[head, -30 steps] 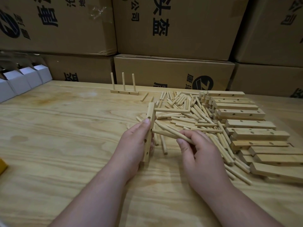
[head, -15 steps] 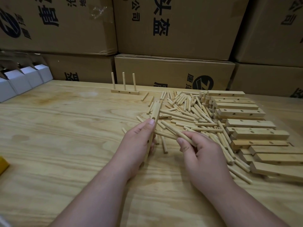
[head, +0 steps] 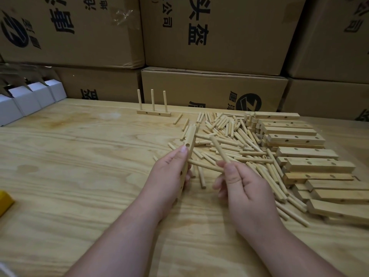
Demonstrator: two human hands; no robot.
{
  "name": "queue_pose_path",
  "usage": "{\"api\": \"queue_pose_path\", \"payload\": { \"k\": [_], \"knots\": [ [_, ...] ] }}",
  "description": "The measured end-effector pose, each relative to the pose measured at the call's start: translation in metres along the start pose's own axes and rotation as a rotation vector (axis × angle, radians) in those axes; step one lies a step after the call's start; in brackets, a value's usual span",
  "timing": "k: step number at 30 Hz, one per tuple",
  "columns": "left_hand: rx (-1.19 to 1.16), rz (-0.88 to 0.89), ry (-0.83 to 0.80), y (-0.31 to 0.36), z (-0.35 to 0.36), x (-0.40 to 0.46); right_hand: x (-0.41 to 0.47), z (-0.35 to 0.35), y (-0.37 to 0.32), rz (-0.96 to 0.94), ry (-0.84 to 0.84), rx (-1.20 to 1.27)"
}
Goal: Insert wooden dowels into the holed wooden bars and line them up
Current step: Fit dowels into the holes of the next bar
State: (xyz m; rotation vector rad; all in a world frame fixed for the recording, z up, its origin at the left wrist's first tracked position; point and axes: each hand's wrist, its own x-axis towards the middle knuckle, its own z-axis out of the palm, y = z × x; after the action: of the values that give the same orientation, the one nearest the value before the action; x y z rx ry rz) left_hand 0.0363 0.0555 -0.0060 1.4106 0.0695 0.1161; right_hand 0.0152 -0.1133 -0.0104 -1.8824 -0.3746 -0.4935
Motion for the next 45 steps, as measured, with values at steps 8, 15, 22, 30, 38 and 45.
{"api": "queue_pose_path", "payload": {
  "k": [8, 15, 22, 30, 38, 45],
  "knots": [
    [-0.364, -0.015, 0.059, 0.003, -0.005, 0.011, 0.001, -0.003, 0.003, -0.008, 0.028, -0.067],
    [-0.425, -0.026, 0.081, 0.003, -0.007, 0.011, -0.002, 0.004, 0.001, 0.004, -0.228, -0.111],
    [-0.301, -0.01, 0.09, 0.004, -0.004, 0.008, -0.003, 0.004, 0.003, -0.096, -0.177, -0.19],
    [-0.199, 0.037, 0.109, 0.003, 0.0, 0.007, -0.002, 0.003, 0.002, -0.142, -0.193, -0.135],
    [-0.13, 0.057, 0.064, 0.002, -0.002, 0.005, -0.002, 0.002, -0.002, -0.141, -0.181, -0.131],
    [-0.198, 0.095, 0.031, 0.0, -0.003, 0.007, 0.0, 0.001, 0.0, -0.049, -0.199, -0.122]
  ]
}}
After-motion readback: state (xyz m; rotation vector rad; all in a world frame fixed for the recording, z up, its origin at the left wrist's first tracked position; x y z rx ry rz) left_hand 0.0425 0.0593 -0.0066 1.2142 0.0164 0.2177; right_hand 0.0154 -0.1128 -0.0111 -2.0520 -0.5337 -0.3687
